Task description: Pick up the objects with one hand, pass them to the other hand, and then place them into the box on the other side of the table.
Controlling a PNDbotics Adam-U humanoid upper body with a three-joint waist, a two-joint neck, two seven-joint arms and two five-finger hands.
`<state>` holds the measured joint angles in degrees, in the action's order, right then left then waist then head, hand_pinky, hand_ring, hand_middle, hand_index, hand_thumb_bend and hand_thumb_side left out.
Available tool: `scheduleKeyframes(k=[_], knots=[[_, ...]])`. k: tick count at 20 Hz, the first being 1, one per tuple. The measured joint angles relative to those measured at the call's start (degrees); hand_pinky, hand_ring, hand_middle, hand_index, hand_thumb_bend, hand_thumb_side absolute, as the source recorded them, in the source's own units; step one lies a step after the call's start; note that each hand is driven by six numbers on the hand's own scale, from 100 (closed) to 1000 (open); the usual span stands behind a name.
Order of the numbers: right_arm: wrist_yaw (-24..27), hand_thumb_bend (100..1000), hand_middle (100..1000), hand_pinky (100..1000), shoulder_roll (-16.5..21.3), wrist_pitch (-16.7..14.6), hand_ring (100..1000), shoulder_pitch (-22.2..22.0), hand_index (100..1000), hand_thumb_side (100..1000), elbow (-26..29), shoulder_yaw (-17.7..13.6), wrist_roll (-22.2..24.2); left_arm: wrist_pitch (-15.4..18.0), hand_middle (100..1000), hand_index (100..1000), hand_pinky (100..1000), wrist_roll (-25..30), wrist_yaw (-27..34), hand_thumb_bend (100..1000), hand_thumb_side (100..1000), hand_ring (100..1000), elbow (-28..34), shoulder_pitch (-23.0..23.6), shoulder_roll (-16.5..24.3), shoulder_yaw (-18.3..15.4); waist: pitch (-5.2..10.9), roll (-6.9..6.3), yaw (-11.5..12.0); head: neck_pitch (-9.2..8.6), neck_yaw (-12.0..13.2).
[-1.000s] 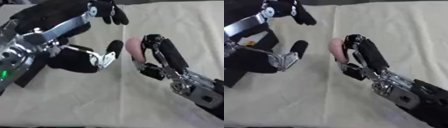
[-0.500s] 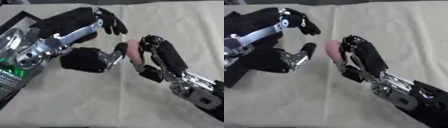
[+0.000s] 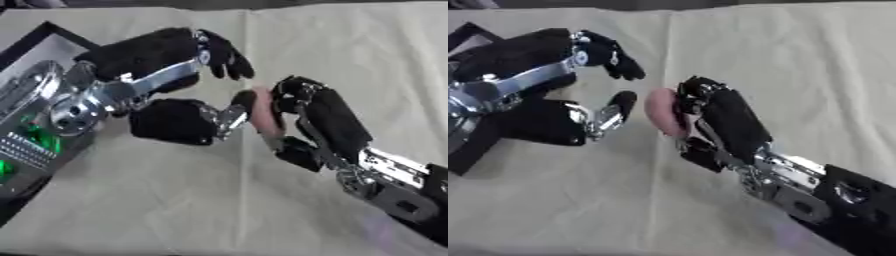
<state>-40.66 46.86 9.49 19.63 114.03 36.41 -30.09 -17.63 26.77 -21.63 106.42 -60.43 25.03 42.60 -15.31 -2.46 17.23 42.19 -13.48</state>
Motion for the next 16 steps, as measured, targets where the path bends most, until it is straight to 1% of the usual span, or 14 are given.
scheduleKeyframes(k=[1, 2, 7, 12, 16], knots=[[-0.3, 109, 559, 194, -0.1, -0.1, 613, 0.0, 521, 100, 0.0, 0.0, -0.1, 0.1, 716, 838, 905, 0.2, -0.3, 145, 856, 752, -0.2, 0.0, -0.1, 0.0, 0.00, 0.00, 0.0, 0.00, 0.0], [-0.5, 108, 559, 194, -0.2, -0.2, 613, 0.0, 521, 100, 0.0, 0.0, -0.2, 0.3, 716, 839, 905, 0.3, -0.6, 147, 859, 752, -0.3, 0.0, -0.2, 0.1, 0.00, 0.00, 0.0, 0.00, 0.0], [-1.2, 103, 558, 198, -0.2, -0.5, 613, 0.0, 522, 100, 0.0, 0.0, -0.3, 1.0, 721, 839, 913, 1.6, -1.2, 226, 957, 761, -1.0, 0.0, -0.5, 0.4, -0.01, 0.00, 0.0, 0.00, 0.0], [-1.7, 100, 558, 202, -0.2, -0.7, 614, 0.0, 524, 100, 0.0, 0.0, -0.5, 2.2, 723, 838, 913, 3.0, -1.4, 252, 992, 766, -1.3, 0.0, -0.5, 0.6, -0.01, 0.00, 0.0, 0.02, 0.0], [-2.3, 100, 558, 206, -0.2, -0.9, 614, 0.0, 526, 100, 0.0, 0.0, -0.6, 2.7, 728, 842, 908, 3.8, -2.1, 274, 996, 771, -1.3, 0.0, -0.5, 0.7, -0.01, 0.00, 0.0, 0.02, 0.0]])
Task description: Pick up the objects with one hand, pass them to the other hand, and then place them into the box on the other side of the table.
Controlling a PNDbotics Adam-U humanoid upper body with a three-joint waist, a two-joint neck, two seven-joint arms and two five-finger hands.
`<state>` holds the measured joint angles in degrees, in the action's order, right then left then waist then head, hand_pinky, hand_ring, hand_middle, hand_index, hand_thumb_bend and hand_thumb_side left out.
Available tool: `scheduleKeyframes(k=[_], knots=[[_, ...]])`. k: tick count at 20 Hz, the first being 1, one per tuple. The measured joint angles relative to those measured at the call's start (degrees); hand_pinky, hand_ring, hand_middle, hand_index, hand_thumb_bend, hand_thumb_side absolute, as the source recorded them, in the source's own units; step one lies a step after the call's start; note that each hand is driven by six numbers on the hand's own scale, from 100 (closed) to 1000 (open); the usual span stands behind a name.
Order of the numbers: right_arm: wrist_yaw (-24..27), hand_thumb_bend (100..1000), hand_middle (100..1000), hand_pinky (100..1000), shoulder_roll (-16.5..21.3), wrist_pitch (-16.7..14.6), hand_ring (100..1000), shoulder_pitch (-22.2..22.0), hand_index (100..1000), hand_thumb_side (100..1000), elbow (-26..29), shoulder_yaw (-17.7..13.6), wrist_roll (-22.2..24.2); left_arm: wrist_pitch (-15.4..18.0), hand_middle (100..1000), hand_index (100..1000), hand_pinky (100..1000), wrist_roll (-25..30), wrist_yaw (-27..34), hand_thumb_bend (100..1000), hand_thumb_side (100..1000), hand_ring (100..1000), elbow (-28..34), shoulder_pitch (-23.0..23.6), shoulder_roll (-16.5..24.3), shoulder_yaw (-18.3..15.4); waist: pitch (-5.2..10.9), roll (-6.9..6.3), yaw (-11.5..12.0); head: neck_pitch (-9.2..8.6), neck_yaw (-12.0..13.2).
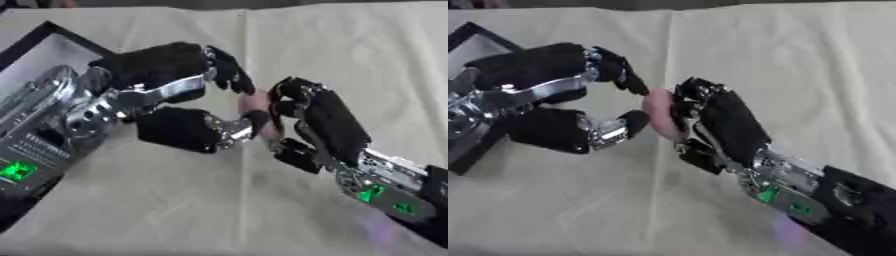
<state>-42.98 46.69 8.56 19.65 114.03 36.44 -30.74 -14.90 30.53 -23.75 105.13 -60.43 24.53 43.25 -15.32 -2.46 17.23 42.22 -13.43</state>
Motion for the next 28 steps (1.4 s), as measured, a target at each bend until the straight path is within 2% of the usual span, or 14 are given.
scheduleKeyframes(k=[16, 28], knots=[[-1.7, 100, 557, 215, -0.3, -0.7, 615, 0.0, 528, 100, 0.0, 0.4, -0.4, -1.3, 755, 861, 878, -1.4, -7.6, 402, 888, 794, -0.1, 0.0, -1.2, 0.0, -0.01, 0.00, -0.3, -0.03, 0.3], [-3.9, 100, 558, 232, -0.5, -1.8, 619, 0.1, 539, 100, 0.0, 0.7, -1.4, 0.2, 765, 865, 882, 0.6, -11.8, 440, 956, 805, -3.1, 0.0, -2.5, 0.8, -0.05, 0.00, -0.7, -0.02, 0.8]])
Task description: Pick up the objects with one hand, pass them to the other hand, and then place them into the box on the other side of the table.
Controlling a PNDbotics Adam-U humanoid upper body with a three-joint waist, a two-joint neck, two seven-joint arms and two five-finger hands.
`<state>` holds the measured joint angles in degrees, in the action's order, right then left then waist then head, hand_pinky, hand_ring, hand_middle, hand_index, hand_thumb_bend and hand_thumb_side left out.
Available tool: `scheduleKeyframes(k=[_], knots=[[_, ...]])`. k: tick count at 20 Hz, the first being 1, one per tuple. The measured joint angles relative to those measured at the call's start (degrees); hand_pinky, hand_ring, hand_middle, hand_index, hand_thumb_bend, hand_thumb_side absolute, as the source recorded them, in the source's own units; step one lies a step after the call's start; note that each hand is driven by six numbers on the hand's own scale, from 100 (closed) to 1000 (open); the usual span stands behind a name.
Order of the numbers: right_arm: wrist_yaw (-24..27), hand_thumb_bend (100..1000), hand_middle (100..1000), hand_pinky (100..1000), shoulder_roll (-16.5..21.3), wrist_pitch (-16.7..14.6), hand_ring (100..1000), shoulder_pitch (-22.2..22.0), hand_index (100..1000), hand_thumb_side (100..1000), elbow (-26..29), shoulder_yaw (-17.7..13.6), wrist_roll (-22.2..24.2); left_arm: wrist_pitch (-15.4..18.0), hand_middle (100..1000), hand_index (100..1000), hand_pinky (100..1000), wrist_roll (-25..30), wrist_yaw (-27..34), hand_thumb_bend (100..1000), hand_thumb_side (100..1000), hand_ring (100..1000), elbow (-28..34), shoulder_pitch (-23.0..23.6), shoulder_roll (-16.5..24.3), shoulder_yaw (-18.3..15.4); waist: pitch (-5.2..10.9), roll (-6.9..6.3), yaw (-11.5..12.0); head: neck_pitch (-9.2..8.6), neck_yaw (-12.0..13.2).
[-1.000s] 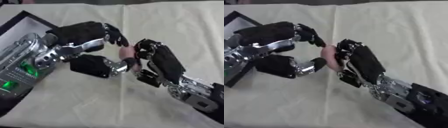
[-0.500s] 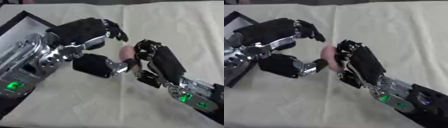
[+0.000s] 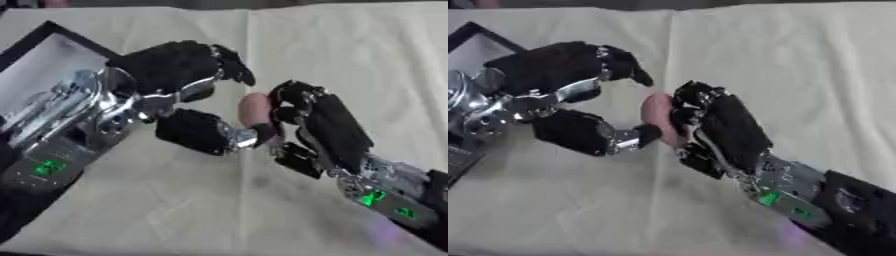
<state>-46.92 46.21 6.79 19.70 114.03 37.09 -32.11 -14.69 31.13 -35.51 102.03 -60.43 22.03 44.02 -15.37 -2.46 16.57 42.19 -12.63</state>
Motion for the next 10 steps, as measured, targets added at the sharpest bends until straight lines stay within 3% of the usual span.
scheduleKeyframes(k=[10], knots=[[-1.7, 100, 557, 251, 0.0, -0.8, 620, 0.0, 543, 100, 0.0, 0.0, -1.0, 1.5, 767, 867, 883, 1.6, -1.9, 446, 971, 808, -2.6, 0.2, -1.0, 0.3, 0.00, 0.00, 0.0, 0.00, 0.3]])
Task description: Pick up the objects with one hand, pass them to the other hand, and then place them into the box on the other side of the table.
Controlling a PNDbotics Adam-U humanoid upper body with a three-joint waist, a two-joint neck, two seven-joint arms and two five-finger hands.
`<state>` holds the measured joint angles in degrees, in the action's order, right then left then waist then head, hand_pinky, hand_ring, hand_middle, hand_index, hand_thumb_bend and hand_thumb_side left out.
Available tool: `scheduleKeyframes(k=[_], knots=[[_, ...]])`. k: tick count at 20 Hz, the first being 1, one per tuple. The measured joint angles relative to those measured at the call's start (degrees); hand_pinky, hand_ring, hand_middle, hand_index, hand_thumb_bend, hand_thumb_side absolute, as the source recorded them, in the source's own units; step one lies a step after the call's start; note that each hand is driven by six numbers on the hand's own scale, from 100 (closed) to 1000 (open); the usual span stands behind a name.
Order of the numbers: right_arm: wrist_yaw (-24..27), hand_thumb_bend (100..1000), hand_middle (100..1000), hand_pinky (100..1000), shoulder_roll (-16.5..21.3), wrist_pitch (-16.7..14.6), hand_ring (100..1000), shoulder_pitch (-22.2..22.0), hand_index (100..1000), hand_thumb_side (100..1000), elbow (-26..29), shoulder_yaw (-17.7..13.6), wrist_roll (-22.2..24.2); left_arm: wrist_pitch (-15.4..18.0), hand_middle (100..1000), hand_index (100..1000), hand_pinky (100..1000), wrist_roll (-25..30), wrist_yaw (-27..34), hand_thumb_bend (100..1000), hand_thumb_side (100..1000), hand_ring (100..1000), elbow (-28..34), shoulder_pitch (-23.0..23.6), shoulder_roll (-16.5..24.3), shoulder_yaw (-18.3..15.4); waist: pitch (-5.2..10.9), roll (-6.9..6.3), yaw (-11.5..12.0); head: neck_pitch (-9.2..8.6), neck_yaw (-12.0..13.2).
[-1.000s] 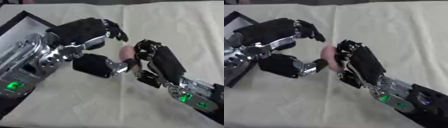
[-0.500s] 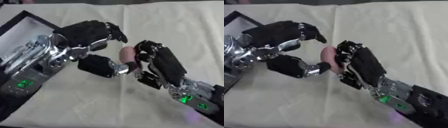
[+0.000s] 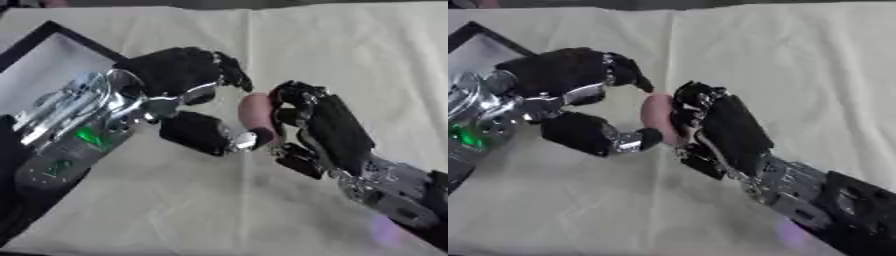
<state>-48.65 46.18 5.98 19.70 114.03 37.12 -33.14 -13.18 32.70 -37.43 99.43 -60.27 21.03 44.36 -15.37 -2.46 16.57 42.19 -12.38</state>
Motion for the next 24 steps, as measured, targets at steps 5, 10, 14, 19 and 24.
scheduleKeyframes(k=[5, 10, 14, 19, 24], knots=[[-0.6, 100, 556, 258, -0.1, -0.6, 619, 0.0, 544, 100, 0.0, 0.0, -0.8, 0.5, 768, 869, 877, 0.1, -0.6, 463, 958, 809, -1.0, 0.1, -0.5, 0.0, 0.00, 0.00, 0.0, 0.00, 0.2], [-1.2, 100, 556, 265, -0.2, -1.2, 620, 0.0, 546, 100, 0.0, 0.4, -1.4, 1.2, 770, 870, 871, -0.7, -1.9, 478, 941, 810, -2.8, 0.3, -1.3, 0.1, 0.00, 0.00, 0.0, -0.01, 0.2], [-1.5, 100, 556, 265, -0.5, -1.6, 618, 0.0, 545, 100, 0.0, 0.4, -1.8, 2.0, 769, 871, 871, -1.9, -3.2, 473, 941, 809, -4.2, 0.3, -2.0, 0.3, 0.00, 0.00, 0.0, -0.07, 0.3], [-1.8, 100, 556, 271, -0.5, -2.0, 615, 0.0, 543, 100, 0.0, 0.6, -2.2, 2.7, 769, 872, 870, -3.1, -3.8, 473, 936, 809, -5.3, 0.4, -2.6, 0.3, -0.01, 0.00, -0.2, -0.28, 0.5], [-2.1, 100, 555, 271, -0.5, -2.5, 614, 0.3, 532, 100, 0.0, 0.7, -2.4, 2.9, 766, 869, 881, -3.8, -4.1, 446, 961, 807, -6.6, 0.5, -3.5, 0.5, -0.01, 0.00, -0.4, -0.50, 0.7]])
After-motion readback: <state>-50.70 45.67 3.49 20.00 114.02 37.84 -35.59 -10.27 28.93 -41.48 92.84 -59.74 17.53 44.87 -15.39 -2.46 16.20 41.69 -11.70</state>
